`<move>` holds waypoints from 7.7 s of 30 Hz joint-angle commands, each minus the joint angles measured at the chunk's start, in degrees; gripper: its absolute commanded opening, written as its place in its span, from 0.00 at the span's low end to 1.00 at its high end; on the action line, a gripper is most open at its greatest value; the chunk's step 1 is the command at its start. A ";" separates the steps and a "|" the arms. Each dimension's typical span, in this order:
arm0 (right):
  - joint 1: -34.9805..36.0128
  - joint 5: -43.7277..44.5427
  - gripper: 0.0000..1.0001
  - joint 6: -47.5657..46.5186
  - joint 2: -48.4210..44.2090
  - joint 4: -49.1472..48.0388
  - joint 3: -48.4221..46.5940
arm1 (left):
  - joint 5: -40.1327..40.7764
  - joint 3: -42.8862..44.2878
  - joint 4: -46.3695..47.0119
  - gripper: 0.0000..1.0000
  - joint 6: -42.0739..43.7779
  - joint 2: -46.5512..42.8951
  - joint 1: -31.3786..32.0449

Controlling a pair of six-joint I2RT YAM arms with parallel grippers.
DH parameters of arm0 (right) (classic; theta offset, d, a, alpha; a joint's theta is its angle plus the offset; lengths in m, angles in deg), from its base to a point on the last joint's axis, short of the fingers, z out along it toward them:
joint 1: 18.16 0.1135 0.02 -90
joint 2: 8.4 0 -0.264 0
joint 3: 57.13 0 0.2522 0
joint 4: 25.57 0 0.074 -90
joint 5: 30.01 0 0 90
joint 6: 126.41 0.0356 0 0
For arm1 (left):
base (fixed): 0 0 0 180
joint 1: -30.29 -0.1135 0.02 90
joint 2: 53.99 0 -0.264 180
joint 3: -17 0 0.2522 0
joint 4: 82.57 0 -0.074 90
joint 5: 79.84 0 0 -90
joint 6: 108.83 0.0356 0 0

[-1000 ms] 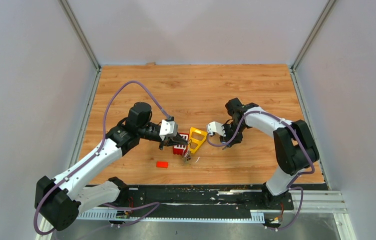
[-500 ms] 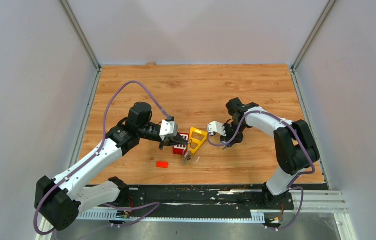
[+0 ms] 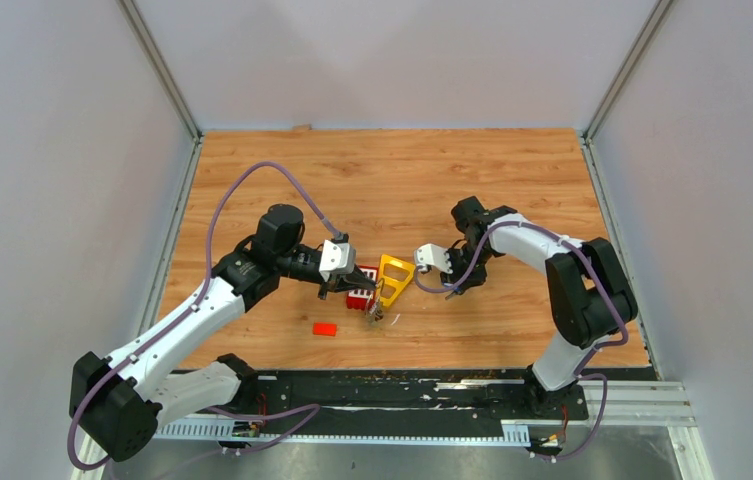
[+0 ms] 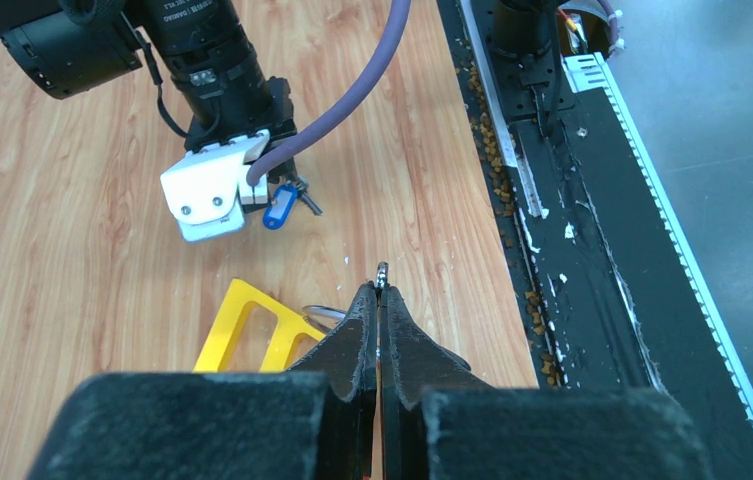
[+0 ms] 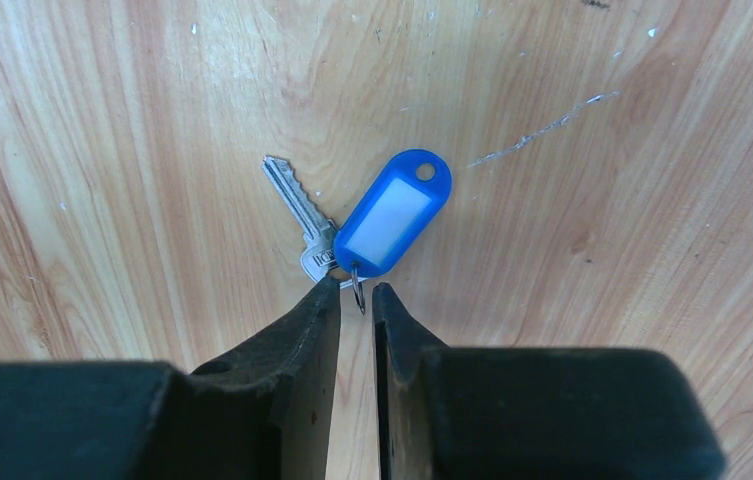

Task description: Put the keys on the keyring

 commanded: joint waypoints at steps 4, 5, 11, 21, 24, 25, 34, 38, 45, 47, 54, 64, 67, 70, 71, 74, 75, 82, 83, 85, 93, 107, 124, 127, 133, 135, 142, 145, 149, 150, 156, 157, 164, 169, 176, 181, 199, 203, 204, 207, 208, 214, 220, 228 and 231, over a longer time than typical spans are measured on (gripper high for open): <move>-0.46 -0.35 0.18 -1.51 0.62 -0.59 0.17 | -0.83 0.61 1.06 0.00 0.71 -0.31 -0.21; -0.43 -0.29 0.16 -1.48 0.61 -0.62 0.16 | -0.83 0.60 1.09 0.00 0.70 -0.30 -0.25; -0.61 0.02 0.10 -1.63 0.70 -0.13 0.07 | -0.84 0.60 1.08 0.00 0.65 -0.35 -0.21; -0.77 -1.08 0.00 -1.36 1.02 0.83 -0.53 | -0.83 0.61 1.05 0.00 0.59 -0.32 -0.28; -0.98 -1.91 0.00 -0.98 0.68 1.25 -0.68 | -0.70 0.55 1.08 0.00 0.73 -0.25 -0.22; -1.18 -2.32 0.00 -0.87 0.44 1.49 -0.82 | -0.67 0.53 1.08 0.00 0.73 -0.29 -0.29; -5.25 -11.93 0.00 1.76 -7.13 4.01 -3.08 | 1.62 0.63 3.17 0.00 -1.95 0.24 -0.24; -5.42 -15.77 0.00 3.63 -12.04 3.78 -2.58 | 1.96 0.50 5.73 0.00 -4.16 1.02 -0.28; -5.36 -23.27 0.00 10.24 -18.05 5.38 -6.14 | 2.13 3.77 8.58 0.00 -6.69 4.81 -0.21; -5.13 -26.92 0.00 12.14 -19.65 5.45 -7.38 | 1.70 5.45 9.54 0.00 -7.72 6.66 -0.25; -3.13 -36.92 0.00 22.53 -26.15 -2.80 -8.65 | 1.64 7.50 21.63 0.00 -18.37 10.85 0.18; 5.38 -30.79 0.00 30.94 -37.71 -19.18 -0.93 | 3.00 6.66 34.87 0.00 -36.04 11.67 1.21; 9.52 -23.41 0.00 27.98 -39.96 -20.38 1.04 | 3.50 6.26 36.59 0.00 -39.19 10.29 1.58; 12.95 -16.60 0.00 25.19 -41.84 -21.98 2.83 | 4.28 6.29 35.92 0.00 -41.05 8.83 1.81; 13.75 -15.23 0.00 24.57 -42.47 -22.89 3.23 | 4.36 6.36 35.45 0.00 -41.49 8.53 1.88; 16.17 -11.02 0.00 22.80 -43.86 -23.88 3.78 | 4.47 6.86 33.66 0.00 -42.02 8.26 2.20; 16.82 -9.62 0.00 22.29 -44.25 -23.89 3.72 | 4.39 7.16 32.65 0.00 -41.88 8.32 2.33; 21.60 -3.17 0.00 18.84 -45.74 -25.79 5.07 | 4.25 14.52 19.05 0.00 -38.95 11.51 2.95; 22.33 -2.43 0.00 18.77 -45.65 -25.97 5.02 | 4.53 15.45 17.39 0.00 -38.79 11.94 3.04; 23.71 -0.92 0.00 18.39 -45.56 -26.46 5.23 | 4.90 16.38 15.91 0.00 -38.64 12.67 3.18; 25.64 3.49 0.00 18.01 -47.10 -29.33 7.44 | 8.76 15.41 15.86 0.00 -40.53 12.51 3.32; 27.84 8.30 0.00 16.62 -48.36 -32.59 9.63 | 8.17 14.57 16.63 0.00 -44.49 13.26 3.40; 29.29 10.48 0.00 15.97 -47.63 -34.03 10.46 | 7.23 12.96 19.92 0.00 -47.21 13.95 3.68; 29.29 10.55 0.00 15.98 -47.69 -34.23 10.48 | 6.83 12.60 20.92 0.00 -48.03 13.86 3.71; 29.29 10.96 0.00 15.62 -47.81 -34.61 11.05 | 5.54 11.41 23.34 0.00 -49.35 13.40 3.66; 29.29 11.12 0.00 15.50 -47.98 -34.81 11.25 | 5.36 11.18 23.60 0.00 -49.40 13.18 3.69; 29.29 11.20 0.00 15.58 -48.17 -34.82 11.19 | 4.99 10.50 24.30 0.00 -49.49 12.84 3.66; 29.29 11.02 0.00 15.75 -48.30 -34.67 11.01 | 4.95 10.63 24.35 0.00 -49.56 13.01 3.73; 29.29 10.88 0.00 15.84 -48.39 -34.64 10.99 | 4.90 10.63 24.48 0.00 -49.79 13.23 3.66; 29.37 10.82 0.00 15.80 -48.44 -34.64 10.99 | 4.90 10.63 24.47 0.00 -49.78 13.31 3.71; 29.38 10.78 0.00 15.88 -48.98 -34.57 11.01 | 4.87 10.63 24.51 0.00 -49.92 13.70 3.74; 29.38 10.78 0.00 15.88 -49.05 -34.56 10.99 | 4.98 10.55 24.55 0.00 -49.84 13.76 3.69; 29.36 10.73 0.00 16.14 -49.56 -34.29 10.73 | 5.10 10.48 24.58 0.00 -49.96 13.99 3.67; 29.37 10.62 0.00 16.25 -49.57 -34.22 10.64 | 4.77 10.37 25.39 0.00 -50.72 14.38 3.67; 29.37 10.42 0.00 16.41 -49.53 -34.22 10.55 | 4.47 10.11 25.61 0.00 -50.84 14.52 3.66; 29.35 10.06 0.00 16.63 -49.41 -34.00 10.30 | 4.44 10.01 25.71 0.00 -50.88 14.60 3.76; 29.73 9.39 0.00 17.02 -49.17 -33.68 10.00 | 4.39 10.19 25.76 0.00 -50.68 15.44 4.26; 29.73 9.69 0.00 17.05 -49.25 -33.67 9.94 | 4.39 10.19 25.63 0.00 -50.55 15.54 4.28; 29.72 9.65 0.00 17.01 -49.26 -33.67 9.98 | 4.40 10.23 25.62 0.00 -50.49 15.54 4.35; 29.73 9.97 0.00 16.87 -49.36 -33.74 9.85 | 4.41 10.25 25.35 0.00 -50.31 15.47 4.37; 29.73 10.12 0.00 16.85 -49.44 -33.80 9.84 | 4.37 10.20 25.23 0.00 -50.26 15.50 4.41; 29.72 10.21 0.00 16.76 -49.74 -33.81 9.95 | 4.32 10.19 25.18 0.00 -50.10 15.67 4.54; 29.71 10.34 0.00 16.76 -49.83 -33.79 10.00 | 4.28 10.02 25.18 0.00 -49.98 15.67 4.63; 29.73 10.35 0.00 16.52 -50.03 -33.85 10.09 | 4.17 9.93 25.09 0.00 -49.72 15.82 4.63; 29.73 10.60 0.00 16.33 -50.31 -33.88 10.11 | 4.25 9.93 25.02 0.00 -49.64 15.83 4.63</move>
